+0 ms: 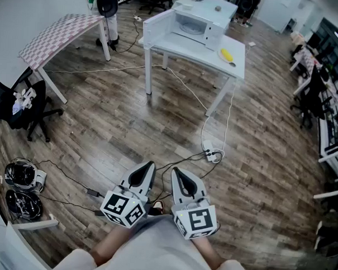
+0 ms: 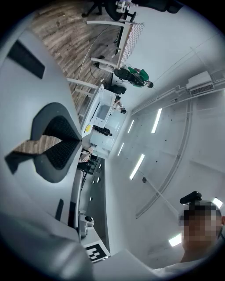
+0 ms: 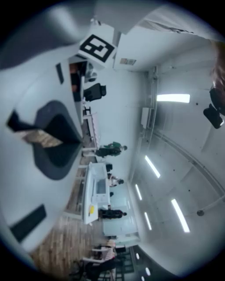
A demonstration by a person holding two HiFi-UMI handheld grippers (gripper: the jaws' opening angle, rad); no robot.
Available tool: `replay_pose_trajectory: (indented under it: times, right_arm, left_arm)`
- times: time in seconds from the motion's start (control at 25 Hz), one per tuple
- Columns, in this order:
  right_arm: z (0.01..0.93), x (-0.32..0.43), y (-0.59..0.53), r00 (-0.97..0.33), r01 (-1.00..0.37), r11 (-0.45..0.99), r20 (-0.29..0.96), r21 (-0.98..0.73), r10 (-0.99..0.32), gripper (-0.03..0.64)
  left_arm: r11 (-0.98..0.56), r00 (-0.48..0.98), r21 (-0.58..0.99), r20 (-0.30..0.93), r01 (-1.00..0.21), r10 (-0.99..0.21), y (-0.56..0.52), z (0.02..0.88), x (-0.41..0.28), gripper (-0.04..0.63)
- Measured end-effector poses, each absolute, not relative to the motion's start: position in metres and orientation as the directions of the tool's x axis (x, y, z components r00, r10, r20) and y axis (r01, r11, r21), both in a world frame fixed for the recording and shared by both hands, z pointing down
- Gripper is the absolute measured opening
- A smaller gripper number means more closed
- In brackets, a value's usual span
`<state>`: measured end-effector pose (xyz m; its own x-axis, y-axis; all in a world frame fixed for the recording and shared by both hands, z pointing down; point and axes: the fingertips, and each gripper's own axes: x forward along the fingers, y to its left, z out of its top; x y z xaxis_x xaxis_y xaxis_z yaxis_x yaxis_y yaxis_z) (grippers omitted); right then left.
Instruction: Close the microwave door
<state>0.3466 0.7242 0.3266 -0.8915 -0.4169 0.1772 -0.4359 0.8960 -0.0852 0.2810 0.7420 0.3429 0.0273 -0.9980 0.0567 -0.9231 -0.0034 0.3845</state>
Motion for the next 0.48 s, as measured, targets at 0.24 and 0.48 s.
replay_pose_trajectory:
  times: [0.24,0.48]
  right_arm:
    - [0.324,0.337,0.723,-0.888,-0.441,0.894,0.181,-0.078,-0.422,0.023]
    - [0.318,0.339,0.709,-0.883,-0.457,0.885,0.166,-0.091,-0.439,0.023]
  left_arm:
    - [-0.006,0.034,0.377,0.065,-0.926,-0.997,0.736,0.341,0.274,0.018]
    - [-0.014,0.032,0.378,0.041,-0.926,-0.999,0.726,0.332,0.267,0.018]
